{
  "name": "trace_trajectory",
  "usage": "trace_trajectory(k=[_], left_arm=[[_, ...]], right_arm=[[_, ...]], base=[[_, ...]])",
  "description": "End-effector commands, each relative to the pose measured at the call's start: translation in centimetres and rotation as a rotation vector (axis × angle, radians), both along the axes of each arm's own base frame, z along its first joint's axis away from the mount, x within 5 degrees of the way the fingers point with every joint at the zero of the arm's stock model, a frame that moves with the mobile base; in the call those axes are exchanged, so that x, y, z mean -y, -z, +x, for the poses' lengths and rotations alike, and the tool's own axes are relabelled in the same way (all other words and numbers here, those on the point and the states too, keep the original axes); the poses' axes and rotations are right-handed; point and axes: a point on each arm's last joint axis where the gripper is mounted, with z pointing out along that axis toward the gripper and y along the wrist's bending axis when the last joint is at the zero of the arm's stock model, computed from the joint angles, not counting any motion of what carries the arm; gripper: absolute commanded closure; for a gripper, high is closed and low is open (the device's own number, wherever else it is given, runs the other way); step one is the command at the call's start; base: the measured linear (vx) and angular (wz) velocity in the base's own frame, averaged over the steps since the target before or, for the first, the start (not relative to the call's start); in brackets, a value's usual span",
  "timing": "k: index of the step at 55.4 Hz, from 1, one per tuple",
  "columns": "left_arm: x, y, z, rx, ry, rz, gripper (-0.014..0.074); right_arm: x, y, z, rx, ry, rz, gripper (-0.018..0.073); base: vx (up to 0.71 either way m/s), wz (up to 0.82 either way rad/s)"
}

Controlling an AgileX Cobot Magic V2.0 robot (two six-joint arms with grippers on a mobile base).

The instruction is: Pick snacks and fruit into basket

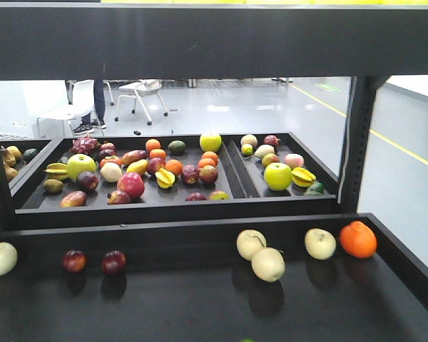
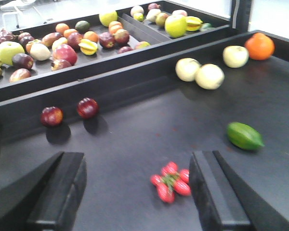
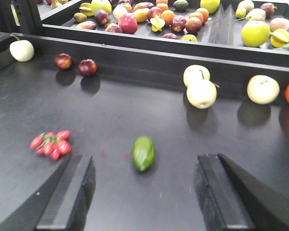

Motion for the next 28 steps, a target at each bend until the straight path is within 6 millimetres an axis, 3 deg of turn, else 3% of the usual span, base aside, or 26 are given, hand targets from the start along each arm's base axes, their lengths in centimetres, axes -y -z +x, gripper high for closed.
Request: trace_trajectory(k=[1,28], left_arm=[[-0.27,-1.34,0.37,0.074,-0.038,-0.024,0.0062],[-0.27,-1.34,0.37,0.075,-0.038,-0.024,0.0065]], right_arm=[[0.27,-1.26,0.37,0.061,0.038,0.013,0.0062],[0.27,-1.26,0.37,0.061,0.038,0.013,0.0062]], base=[[0.31,0.08],[0.21,0.07]])
